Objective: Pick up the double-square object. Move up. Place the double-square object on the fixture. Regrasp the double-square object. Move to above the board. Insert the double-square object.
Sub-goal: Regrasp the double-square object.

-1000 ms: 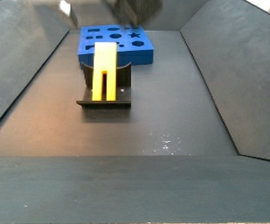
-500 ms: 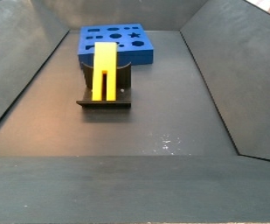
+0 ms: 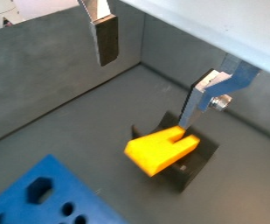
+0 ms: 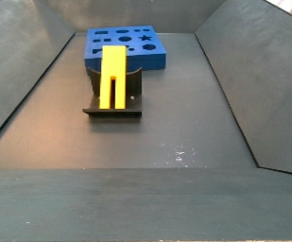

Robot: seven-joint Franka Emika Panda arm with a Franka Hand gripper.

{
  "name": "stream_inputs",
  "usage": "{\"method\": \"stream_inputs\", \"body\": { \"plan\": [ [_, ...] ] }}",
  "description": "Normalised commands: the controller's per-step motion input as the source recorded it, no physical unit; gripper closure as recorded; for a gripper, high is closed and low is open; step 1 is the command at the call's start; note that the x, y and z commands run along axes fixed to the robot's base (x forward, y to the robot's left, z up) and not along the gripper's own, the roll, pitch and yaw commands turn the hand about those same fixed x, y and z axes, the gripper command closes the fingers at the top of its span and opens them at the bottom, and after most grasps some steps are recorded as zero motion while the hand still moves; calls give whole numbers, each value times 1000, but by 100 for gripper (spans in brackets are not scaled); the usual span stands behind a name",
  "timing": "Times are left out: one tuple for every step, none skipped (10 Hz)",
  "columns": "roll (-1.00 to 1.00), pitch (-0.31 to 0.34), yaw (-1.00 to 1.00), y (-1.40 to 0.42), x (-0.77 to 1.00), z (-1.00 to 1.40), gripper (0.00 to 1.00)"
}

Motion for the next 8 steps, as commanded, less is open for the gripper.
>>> {"method": "stream_inputs", "body": {
  "plan": [
    [1000,28,25,-26,-6,10,0],
    [1000,34,27,-24,2,8,0],
    [1000,38,28,-24,12,4,0],
    [1000,53,34,-24,33,0,0],
    [1000,61,37,-24,40,-1,0],
    [1000,80,44,-33,59,-2,0],
    [1000,100,53,-35,72,-4,0],
    [1000,130,69,-39,84,1,0]
  ]
}}
